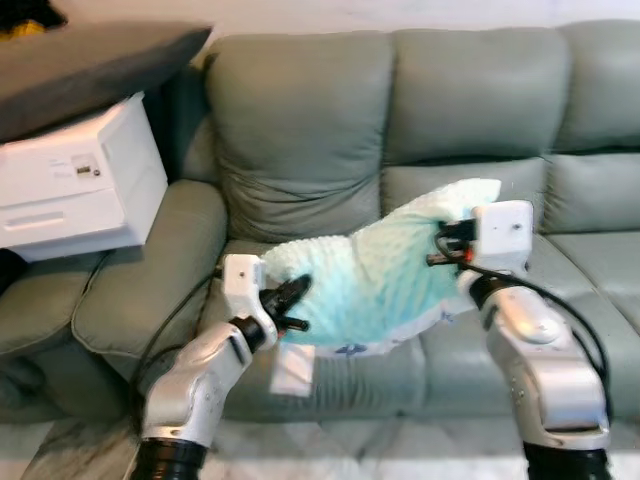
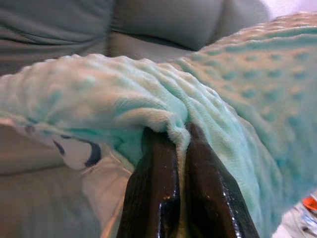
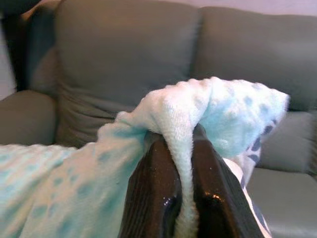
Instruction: Move the pillow to the sofa
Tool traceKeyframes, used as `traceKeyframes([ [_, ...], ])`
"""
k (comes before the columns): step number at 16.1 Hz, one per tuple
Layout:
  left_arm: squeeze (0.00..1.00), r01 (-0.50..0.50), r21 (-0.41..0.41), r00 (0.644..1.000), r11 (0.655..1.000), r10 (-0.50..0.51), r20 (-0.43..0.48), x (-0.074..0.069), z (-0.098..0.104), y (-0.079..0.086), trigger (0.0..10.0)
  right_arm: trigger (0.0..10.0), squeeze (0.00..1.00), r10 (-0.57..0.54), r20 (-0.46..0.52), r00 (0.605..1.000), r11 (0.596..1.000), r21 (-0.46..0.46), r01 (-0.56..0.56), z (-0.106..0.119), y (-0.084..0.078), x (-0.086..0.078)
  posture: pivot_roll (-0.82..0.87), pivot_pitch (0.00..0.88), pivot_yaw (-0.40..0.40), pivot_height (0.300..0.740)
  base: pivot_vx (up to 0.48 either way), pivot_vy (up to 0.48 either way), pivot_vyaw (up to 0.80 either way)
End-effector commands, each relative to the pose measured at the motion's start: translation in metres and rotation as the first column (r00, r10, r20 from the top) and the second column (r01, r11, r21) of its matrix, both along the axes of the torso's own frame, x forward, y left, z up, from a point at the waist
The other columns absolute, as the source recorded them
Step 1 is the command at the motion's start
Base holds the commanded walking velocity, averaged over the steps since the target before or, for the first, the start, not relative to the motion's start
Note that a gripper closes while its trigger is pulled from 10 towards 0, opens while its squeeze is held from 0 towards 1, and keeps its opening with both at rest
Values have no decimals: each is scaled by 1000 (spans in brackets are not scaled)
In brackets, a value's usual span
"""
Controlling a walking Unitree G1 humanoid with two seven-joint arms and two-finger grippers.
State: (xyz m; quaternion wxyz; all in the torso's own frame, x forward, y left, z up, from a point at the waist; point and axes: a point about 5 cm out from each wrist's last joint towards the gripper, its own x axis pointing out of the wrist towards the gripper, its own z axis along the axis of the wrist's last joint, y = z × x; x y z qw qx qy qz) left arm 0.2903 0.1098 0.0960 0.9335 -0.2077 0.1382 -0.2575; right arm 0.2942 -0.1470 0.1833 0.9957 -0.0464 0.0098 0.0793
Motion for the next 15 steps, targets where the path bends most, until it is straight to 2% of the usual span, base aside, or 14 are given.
traceKeyframes([
  [1, 0, 10, 3, 1000, 1000, -10, 17, 2, 5, -8, 10000, 10000, 0, -7, 20, 1000, 1000, -3, 7, 4, -5, -1, -139, 0, 24, 740, 0, 0, 0],
  [8, 0, 15, 58, 999, 998, -17, 37, 4, 5, -10, 10000, 10000, 0, -7, 15, 1000, 1000, -8, 7, 3, -5, -1, -141, 0, 21, 740, 0, 0, 0],
  [12, 0, 18, 60, 999, 998, -20, 34, 4, 4, -11, 10000, 10000, 0, -12, 15, 1000, 1000, -11, 12, 3, -6, 0, -141, 0, 21, 740, 0, 0, 0],
  [15, 0, 16, 56, 999, 998, -18, 29, 3, 4, -11, 10000, 10000, 0, -14, 11, 1000, 1000, -12, 15, 2, -7, -1, -144, 0, 22, 740, 0, -326, 0],
])
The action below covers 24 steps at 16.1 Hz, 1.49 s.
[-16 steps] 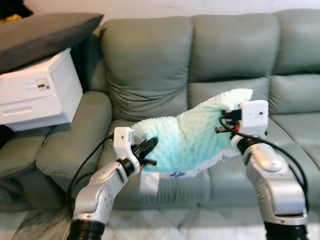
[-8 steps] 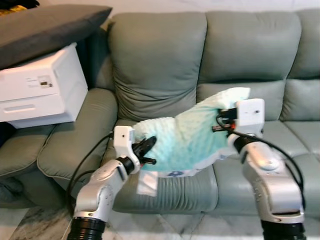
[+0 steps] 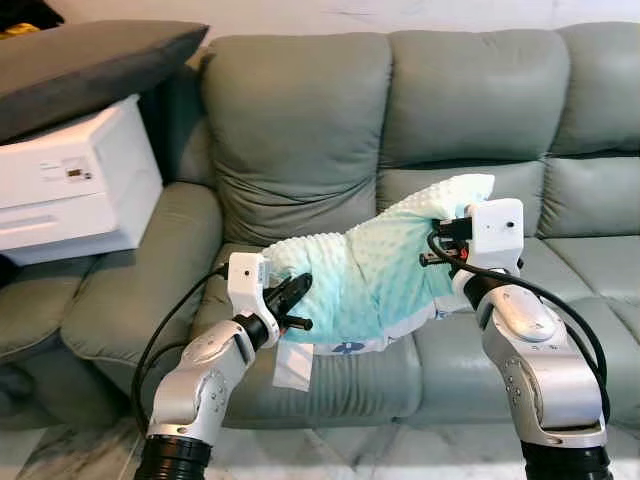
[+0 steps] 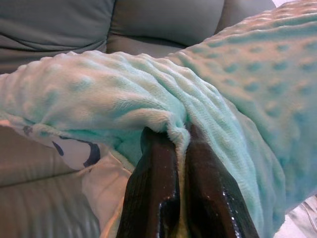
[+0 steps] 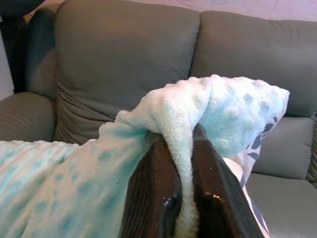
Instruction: Move the pillow to the sofa
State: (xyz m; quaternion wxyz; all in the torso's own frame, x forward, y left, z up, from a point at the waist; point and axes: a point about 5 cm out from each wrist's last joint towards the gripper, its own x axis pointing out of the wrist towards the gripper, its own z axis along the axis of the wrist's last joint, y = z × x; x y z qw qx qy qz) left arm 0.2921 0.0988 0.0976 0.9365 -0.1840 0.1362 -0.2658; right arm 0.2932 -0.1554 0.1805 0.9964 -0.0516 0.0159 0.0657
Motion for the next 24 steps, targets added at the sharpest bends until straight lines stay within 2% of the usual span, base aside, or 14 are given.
traceKeyframes([
  [1, 0, -3, 14, 1000, 1000, 3, 7, 2, 1, 0, 10000, 10000, 0, 12, 20, 1000, 1000, -1, -12, 5, 2, 0, -144, 0, 22, 740, 0, -386, 0],
  [24, 0, -9, 3, 1000, 1000, 9, -10, 2, -2, 1, 10000, 10000, 0, 7, 18, 1000, 1000, -5, -6, 5, 2, 0, -148, 0, 23, 740, 0, -423, 0],
])
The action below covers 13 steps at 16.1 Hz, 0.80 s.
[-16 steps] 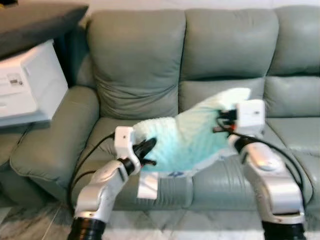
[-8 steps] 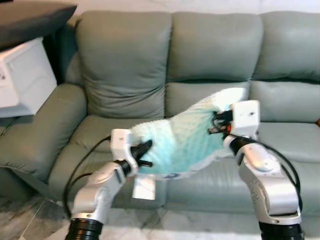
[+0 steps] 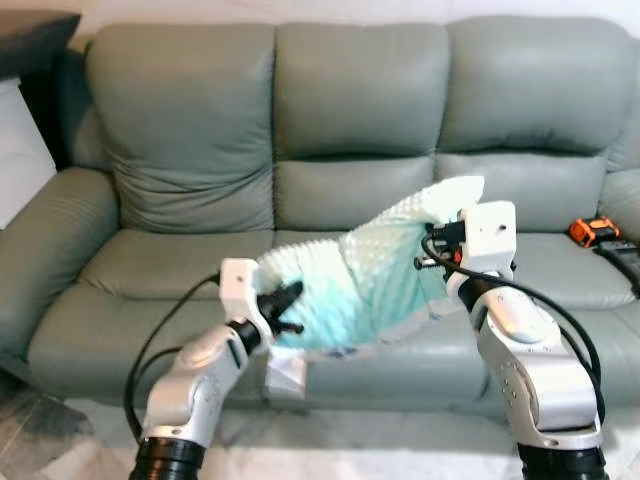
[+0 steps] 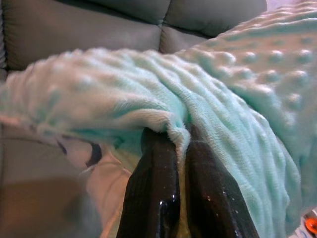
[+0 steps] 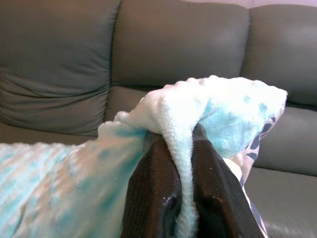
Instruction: Move the pillow to the sofa
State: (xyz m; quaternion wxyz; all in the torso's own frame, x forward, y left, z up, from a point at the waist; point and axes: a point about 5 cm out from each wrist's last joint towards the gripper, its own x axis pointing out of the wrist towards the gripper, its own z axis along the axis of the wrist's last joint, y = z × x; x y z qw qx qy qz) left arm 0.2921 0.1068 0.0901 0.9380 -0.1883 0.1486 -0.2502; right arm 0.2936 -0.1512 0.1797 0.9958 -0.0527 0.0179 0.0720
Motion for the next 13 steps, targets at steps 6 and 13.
traceKeyframes([
  [6, 0, -10, -11, 1000, 1000, 10, 29, 4, 7, -4, 10000, 10000, 0, -4, 22, 1000, 1000, -4, 4, 5, -3, 0, -148, 0, 23, 740, 0, 0, 0],
  [13, 0, -24, -9, 999, 1000, 25, 40, 7, 8, -4, 10000, 10000, 0, -4, 24, 1000, 1000, -5, 4, 5, -3, 1, -152, 0, 25, 740, 0, 0, 0],
])
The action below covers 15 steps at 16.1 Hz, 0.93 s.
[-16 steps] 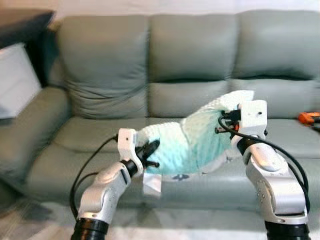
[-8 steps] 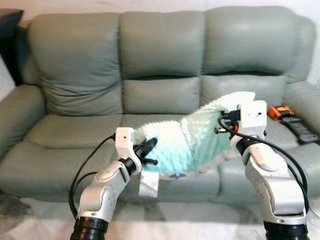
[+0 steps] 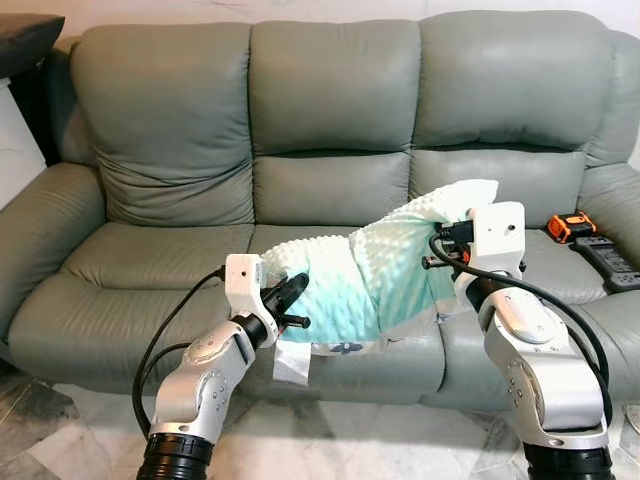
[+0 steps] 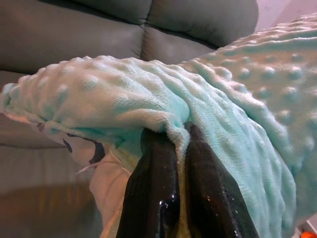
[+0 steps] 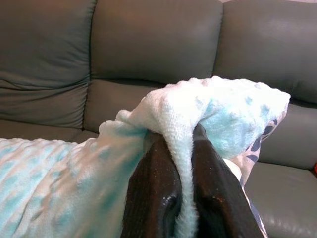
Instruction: Move the pillow to the sofa
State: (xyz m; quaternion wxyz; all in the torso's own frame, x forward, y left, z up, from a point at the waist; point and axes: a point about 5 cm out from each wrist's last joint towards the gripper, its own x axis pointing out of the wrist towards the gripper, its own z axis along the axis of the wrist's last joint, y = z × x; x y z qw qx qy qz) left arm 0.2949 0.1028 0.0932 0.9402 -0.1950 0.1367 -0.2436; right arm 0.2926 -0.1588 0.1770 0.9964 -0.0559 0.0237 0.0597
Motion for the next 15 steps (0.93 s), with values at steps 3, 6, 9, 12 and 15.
traceKeyframes([
  [3, 0, -7, 13, 1000, 1000, 6, 26, 5, 5, 1, 10000, 10000, 0, 21, 35, 999, 1000, 3, -21, 9, 5, 3, -151, 0, 24, 740, 0, 0, 0],
  [6, 0, -11, 11, 1000, 1000, 11, 20, 4, 4, 1, 10000, 10000, 0, 25, 26, 999, 1000, 4, -25, 8, 6, 3, -149, 0, 24, 740, 0, 0, -198],
  [9, 0, -10, 11, 1000, 1000, 9, 19, 4, 3, 1, 10000, 10000, 0, 25, 25, 999, 1000, 6, -26, 7, 6, 3, -149, 0, 24, 740, 0, 0, -606],
  [12, 0, -5, 8, 1000, 1000, 4, 19, 4, 3, 1, 10000, 10000, 0, 25, 23, 999, 1000, 8, -25, 7, 6, 3, -149, 0, 24, 740, 0, 0, -600],
  [15, 0, -5, -5, 1000, 1000, 5, 25, 4, 3, 0, 10000, 10000, 0, 24, 26, 999, 1000, 9, -24, 7, 6, 2, -153, 0, 24, 740, 0, 0, -200],
])
